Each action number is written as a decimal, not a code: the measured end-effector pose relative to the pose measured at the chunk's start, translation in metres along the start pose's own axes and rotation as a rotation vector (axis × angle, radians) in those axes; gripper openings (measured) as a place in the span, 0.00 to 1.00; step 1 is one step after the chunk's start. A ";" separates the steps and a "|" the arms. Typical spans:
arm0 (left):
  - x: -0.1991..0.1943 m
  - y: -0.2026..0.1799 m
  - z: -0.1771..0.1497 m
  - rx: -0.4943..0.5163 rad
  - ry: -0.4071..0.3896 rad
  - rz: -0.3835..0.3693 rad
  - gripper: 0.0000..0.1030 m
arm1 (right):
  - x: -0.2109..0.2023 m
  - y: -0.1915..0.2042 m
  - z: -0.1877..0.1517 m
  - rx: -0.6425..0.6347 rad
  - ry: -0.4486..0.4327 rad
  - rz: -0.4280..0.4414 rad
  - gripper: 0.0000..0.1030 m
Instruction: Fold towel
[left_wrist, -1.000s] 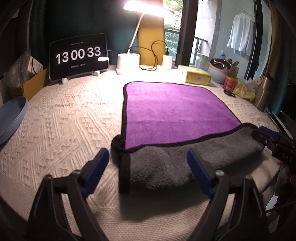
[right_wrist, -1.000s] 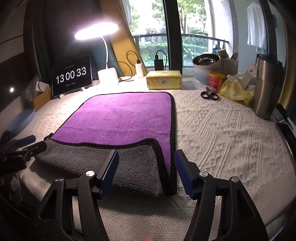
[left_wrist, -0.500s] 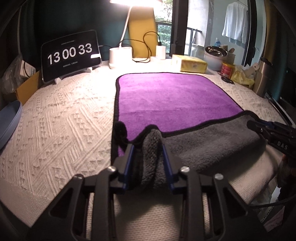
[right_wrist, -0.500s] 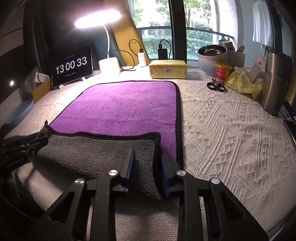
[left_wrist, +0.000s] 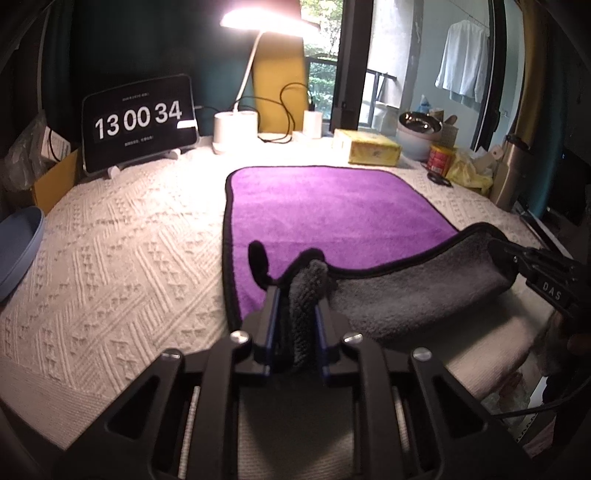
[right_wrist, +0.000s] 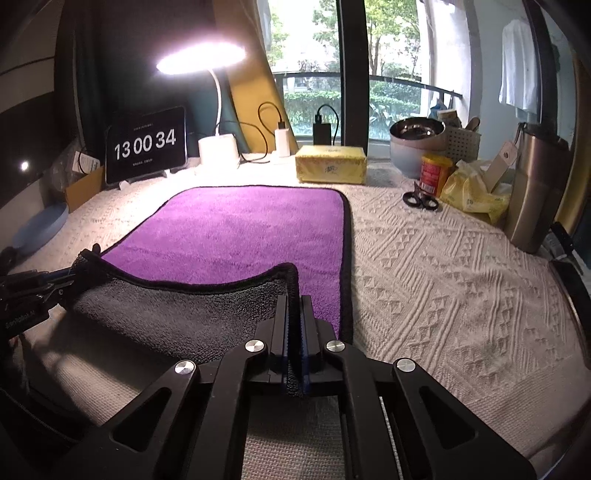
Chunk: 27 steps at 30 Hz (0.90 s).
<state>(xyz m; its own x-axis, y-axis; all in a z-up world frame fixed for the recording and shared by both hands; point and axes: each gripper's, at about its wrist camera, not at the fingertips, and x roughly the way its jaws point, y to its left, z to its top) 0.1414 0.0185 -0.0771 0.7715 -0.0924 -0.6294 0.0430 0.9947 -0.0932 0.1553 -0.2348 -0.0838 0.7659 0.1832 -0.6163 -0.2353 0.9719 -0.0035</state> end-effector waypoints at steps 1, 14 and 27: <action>-0.004 -0.001 0.002 0.000 -0.008 -0.003 0.17 | -0.003 0.001 0.002 0.002 -0.008 0.001 0.06; -0.049 -0.009 0.037 0.042 -0.150 -0.019 0.17 | -0.043 0.003 0.035 -0.006 -0.129 -0.007 0.06; -0.037 -0.013 0.036 0.130 -0.202 0.101 0.18 | -0.048 0.005 0.047 -0.010 -0.184 0.013 0.06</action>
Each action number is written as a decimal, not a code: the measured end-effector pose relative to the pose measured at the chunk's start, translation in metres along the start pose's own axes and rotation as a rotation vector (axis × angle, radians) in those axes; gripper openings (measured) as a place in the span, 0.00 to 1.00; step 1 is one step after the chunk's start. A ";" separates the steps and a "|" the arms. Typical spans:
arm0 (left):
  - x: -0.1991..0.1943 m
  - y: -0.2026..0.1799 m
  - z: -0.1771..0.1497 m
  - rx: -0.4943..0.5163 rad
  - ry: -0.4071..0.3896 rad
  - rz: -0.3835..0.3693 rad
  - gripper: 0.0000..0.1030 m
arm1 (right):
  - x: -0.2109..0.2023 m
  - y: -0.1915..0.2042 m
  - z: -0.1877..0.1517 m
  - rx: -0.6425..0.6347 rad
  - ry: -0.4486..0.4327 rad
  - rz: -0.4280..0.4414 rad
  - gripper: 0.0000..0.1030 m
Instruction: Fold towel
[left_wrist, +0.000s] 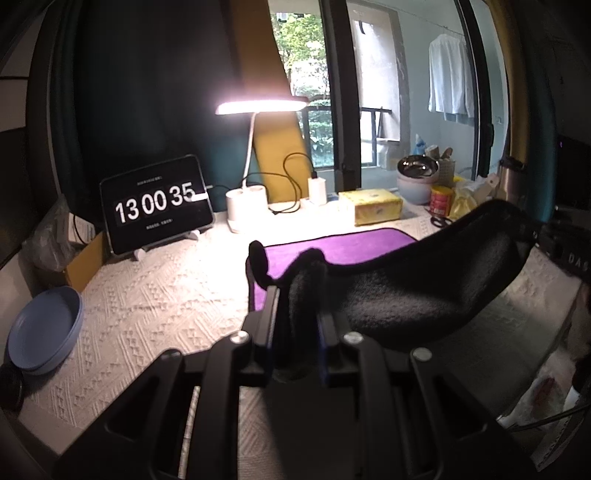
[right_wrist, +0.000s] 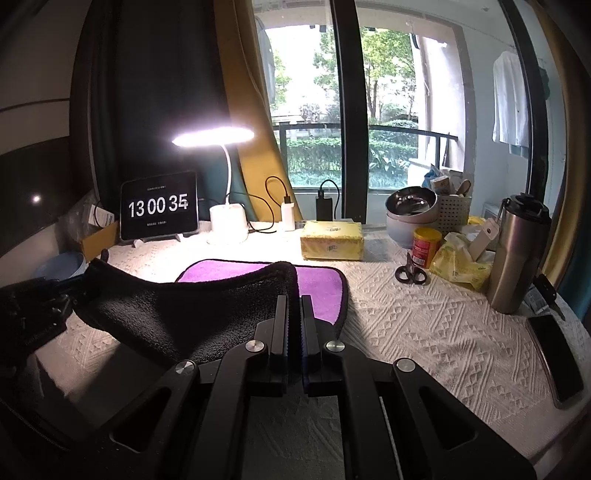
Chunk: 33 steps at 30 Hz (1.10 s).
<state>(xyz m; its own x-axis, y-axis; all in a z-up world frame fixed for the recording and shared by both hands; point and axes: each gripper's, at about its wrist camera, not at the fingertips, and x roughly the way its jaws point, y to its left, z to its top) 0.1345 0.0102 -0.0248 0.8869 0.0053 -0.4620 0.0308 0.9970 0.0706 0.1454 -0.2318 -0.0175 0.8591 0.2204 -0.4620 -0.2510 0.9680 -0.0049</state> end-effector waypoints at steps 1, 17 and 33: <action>0.002 0.000 -0.001 0.007 -0.002 0.004 0.18 | 0.001 0.000 0.000 -0.001 0.000 0.000 0.06; 0.035 0.025 0.039 -0.046 -0.030 -0.060 0.18 | 0.032 -0.010 0.028 -0.019 -0.032 -0.008 0.06; 0.087 0.038 0.076 -0.048 -0.041 -0.062 0.18 | 0.087 -0.022 0.071 -0.065 -0.055 -0.013 0.06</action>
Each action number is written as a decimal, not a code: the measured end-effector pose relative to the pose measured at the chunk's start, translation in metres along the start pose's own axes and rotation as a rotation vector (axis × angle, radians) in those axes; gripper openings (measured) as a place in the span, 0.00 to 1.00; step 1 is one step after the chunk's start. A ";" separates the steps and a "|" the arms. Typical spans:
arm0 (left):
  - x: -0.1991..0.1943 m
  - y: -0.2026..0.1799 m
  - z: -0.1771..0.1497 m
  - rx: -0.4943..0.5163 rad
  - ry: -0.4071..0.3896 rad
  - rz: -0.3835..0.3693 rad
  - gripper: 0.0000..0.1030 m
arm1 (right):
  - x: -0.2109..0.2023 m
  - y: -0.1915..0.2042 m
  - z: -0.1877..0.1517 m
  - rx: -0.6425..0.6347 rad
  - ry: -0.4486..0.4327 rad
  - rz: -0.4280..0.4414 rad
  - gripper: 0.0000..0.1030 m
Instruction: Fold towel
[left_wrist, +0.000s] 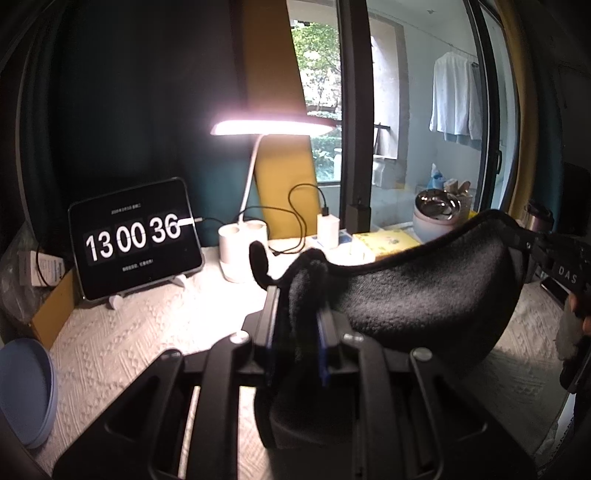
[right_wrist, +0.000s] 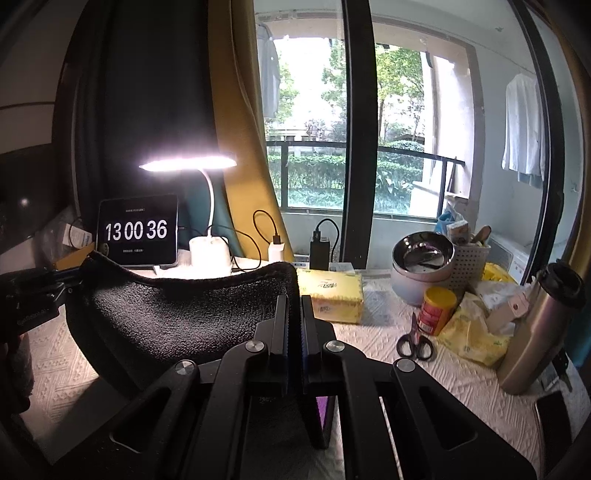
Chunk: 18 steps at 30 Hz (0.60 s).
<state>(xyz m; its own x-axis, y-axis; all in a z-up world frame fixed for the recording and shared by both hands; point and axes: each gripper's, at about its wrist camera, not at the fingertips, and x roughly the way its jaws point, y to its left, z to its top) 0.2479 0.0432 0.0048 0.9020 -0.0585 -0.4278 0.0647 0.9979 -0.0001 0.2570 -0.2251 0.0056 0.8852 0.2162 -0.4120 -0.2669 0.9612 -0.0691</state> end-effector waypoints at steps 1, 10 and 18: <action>0.004 0.001 0.002 0.001 0.003 0.001 0.18 | 0.004 -0.001 0.002 -0.002 0.002 0.001 0.06; 0.037 0.006 0.018 0.004 0.000 0.013 0.18 | 0.048 -0.010 0.016 -0.001 0.022 -0.003 0.06; 0.092 0.028 0.021 -0.070 0.091 -0.019 0.18 | 0.108 -0.015 0.014 -0.010 0.126 0.006 0.06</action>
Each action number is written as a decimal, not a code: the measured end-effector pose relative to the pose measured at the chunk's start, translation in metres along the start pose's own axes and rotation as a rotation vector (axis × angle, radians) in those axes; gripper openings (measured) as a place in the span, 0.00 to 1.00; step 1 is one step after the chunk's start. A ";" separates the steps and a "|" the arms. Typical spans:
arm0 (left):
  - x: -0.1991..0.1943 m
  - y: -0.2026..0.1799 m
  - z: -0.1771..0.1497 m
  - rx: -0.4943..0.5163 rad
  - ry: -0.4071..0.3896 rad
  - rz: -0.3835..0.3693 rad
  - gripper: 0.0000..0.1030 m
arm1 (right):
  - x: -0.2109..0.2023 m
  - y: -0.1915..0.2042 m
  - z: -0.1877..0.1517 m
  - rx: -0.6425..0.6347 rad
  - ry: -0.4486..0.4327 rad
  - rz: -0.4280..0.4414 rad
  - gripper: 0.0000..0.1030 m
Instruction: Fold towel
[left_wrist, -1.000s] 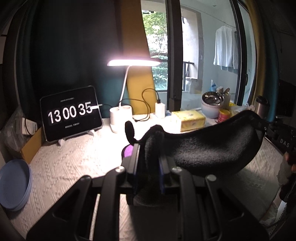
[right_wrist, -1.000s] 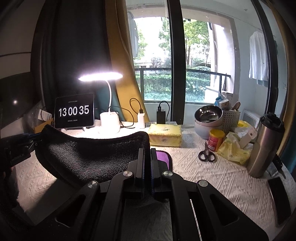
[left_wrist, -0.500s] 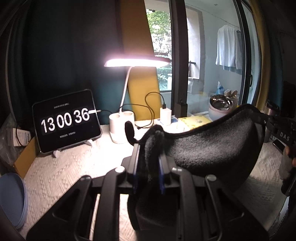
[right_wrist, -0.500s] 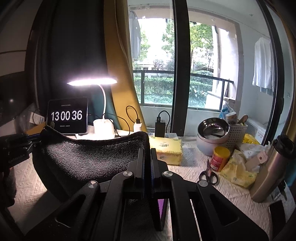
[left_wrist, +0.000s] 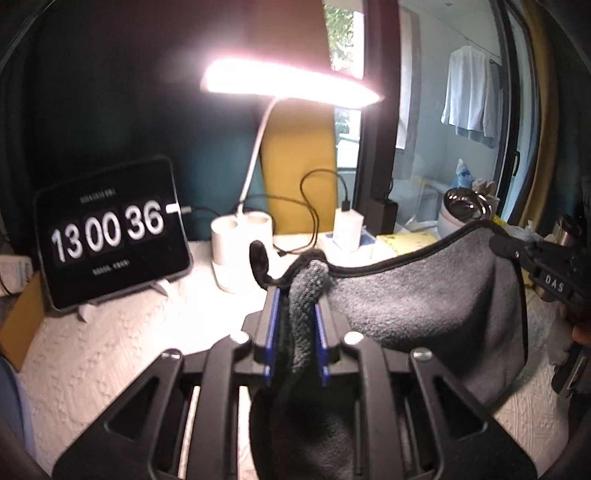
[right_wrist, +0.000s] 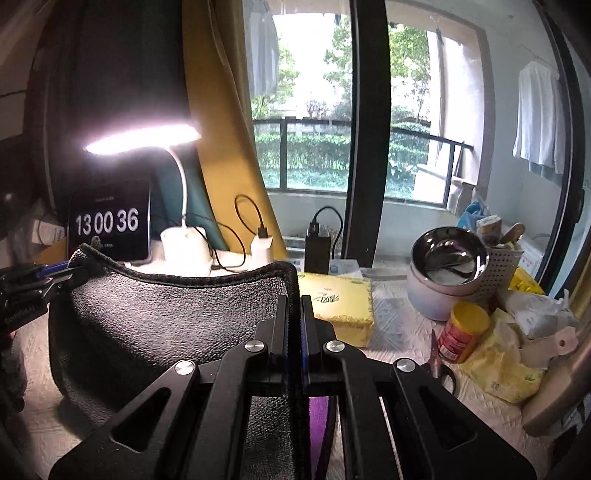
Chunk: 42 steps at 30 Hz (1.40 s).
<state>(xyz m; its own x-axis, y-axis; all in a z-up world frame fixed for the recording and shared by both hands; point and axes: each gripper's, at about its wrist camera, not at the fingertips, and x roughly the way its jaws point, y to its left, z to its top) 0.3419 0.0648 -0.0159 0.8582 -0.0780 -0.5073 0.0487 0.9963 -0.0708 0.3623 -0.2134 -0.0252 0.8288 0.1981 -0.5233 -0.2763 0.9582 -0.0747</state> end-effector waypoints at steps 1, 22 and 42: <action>0.008 0.004 -0.001 -0.020 0.019 -0.008 0.18 | 0.006 0.000 -0.001 0.000 0.012 0.001 0.06; 0.086 0.016 -0.022 -0.011 0.192 0.043 0.20 | 0.094 -0.004 -0.027 0.006 0.243 -0.033 0.06; 0.117 0.013 -0.027 0.014 0.363 0.082 0.32 | 0.122 -0.005 -0.032 0.010 0.381 -0.076 0.09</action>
<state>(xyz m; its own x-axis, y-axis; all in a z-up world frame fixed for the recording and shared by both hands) 0.4291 0.0679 -0.0995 0.6227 -0.0034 -0.7824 -0.0038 1.0000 -0.0073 0.4491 -0.2004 -0.1158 0.6060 0.0378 -0.7945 -0.2149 0.9695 -0.1178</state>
